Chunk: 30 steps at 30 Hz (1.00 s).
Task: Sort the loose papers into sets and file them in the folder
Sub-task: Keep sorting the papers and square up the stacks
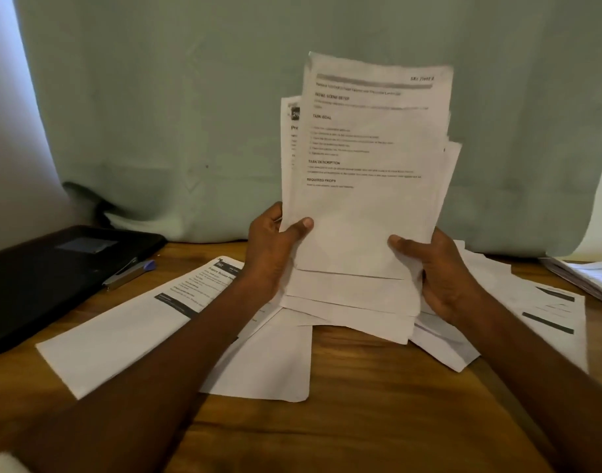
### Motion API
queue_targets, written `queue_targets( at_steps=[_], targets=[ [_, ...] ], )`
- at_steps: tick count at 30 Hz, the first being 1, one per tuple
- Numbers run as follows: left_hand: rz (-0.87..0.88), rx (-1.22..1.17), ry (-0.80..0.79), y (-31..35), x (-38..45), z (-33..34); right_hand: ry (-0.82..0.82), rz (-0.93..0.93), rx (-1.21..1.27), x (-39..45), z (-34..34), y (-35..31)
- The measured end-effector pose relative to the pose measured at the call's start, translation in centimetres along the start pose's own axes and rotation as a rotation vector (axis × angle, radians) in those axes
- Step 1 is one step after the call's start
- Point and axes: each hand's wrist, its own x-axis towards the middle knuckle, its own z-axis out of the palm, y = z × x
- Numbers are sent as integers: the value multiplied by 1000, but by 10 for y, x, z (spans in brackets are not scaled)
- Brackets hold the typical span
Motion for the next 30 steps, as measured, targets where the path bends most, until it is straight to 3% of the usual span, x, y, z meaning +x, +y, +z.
queue_targets(
  at_steps=[4, 8, 15, 18, 24, 30],
  targets=[
    [32, 22, -59, 8, 3, -4, 51, -71, -28, 2, 5, -6],
    [18, 63, -114, 9, 3, -8, -24, -2, -39, -2, -1, -18],
    [27, 26, -180, 12, -1, -6, -1, -49, -38, -4, 4, -16],
    [-22, 36, -218, 6, -6, -4, -24, -48, -52, -7, 8, -16],
    [-168, 58, -294, -7, -11, -5, 125, -96, -89, -2, 2, -13],
    [-230, 16, -182, -19, -2, -8, 53, 21, 8, -4, 12, -12]
  ],
)
